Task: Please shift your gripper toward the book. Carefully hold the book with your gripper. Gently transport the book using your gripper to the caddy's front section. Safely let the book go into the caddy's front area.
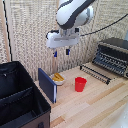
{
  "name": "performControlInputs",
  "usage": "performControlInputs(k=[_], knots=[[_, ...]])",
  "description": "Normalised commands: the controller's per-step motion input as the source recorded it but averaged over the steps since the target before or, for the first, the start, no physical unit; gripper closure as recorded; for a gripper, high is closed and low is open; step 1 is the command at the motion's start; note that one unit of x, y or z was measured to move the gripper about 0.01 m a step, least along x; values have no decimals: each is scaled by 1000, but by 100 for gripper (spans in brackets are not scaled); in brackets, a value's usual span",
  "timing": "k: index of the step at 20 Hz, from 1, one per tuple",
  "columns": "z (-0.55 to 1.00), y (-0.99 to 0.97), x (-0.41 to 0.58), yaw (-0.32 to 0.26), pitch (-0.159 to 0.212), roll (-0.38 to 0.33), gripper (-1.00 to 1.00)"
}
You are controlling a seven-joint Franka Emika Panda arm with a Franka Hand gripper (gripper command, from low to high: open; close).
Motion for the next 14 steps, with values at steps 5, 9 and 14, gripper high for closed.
performControlInputs(k=[5,9,14], knots=[[-68,509,201,-25,6,-52,-100],[-81,608,216,-26,2,-78,-100],[-122,341,212,-2,9,-50,-100]])
